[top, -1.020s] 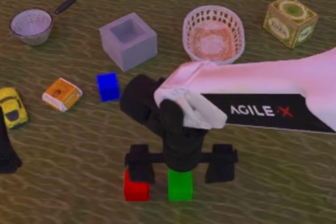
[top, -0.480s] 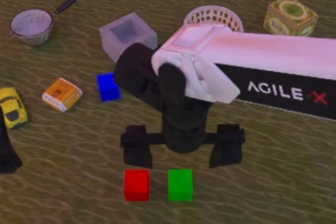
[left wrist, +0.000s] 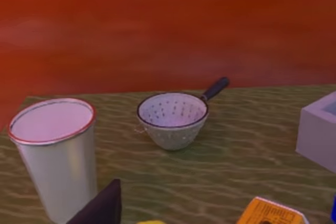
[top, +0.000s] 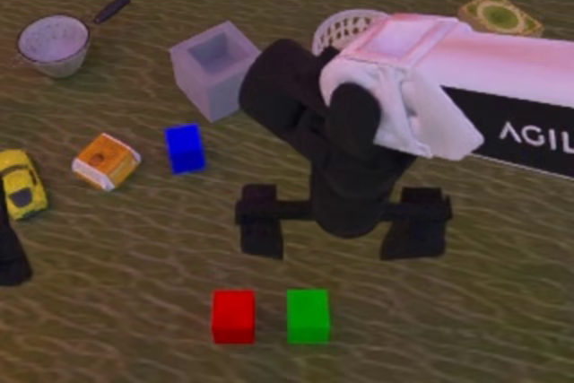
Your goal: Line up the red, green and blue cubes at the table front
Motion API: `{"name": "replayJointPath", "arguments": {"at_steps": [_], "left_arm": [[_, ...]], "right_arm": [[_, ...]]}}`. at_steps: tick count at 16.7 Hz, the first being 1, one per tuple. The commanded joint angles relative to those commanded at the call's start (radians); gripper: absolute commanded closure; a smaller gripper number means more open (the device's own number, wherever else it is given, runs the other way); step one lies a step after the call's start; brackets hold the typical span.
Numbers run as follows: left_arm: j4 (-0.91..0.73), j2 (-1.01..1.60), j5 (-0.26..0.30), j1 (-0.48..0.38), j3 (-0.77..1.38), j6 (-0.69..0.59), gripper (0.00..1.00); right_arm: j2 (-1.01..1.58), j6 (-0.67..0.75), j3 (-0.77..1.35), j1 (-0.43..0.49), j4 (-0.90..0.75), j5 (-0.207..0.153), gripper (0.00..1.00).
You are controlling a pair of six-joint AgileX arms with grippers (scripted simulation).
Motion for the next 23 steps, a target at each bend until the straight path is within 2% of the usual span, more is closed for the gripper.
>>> {"name": "replayJointPath", "arguments": {"at_steps": [6, 11, 16, 23], "left_arm": [[-0.251, 0.435, 0.009, -0.057, 0.354, 0.178, 0.00], [-0.534, 0.932, 0.019, -0.127, 0.765, 0.387, 0.00], [-0.823, 1.457, 0.018, -0.196, 1.229, 0.611, 0.00], [-1.124, 2.052, 0.012, -0.275, 1.797, 0.868, 0.00]], "right_arm": [[-0.356, -0.177, -0.301, -0.164, 0.181, 0.036, 0.00], [-0.752, -0.369, -0.647, -0.345, 0.382, 0.045, 0.00], [-1.178, -0.561, -0.999, -0.536, 0.603, 0.031, 0.00], [-1.713, -0.780, -1.380, -0.760, 0.905, -0.015, 0.00]]}}
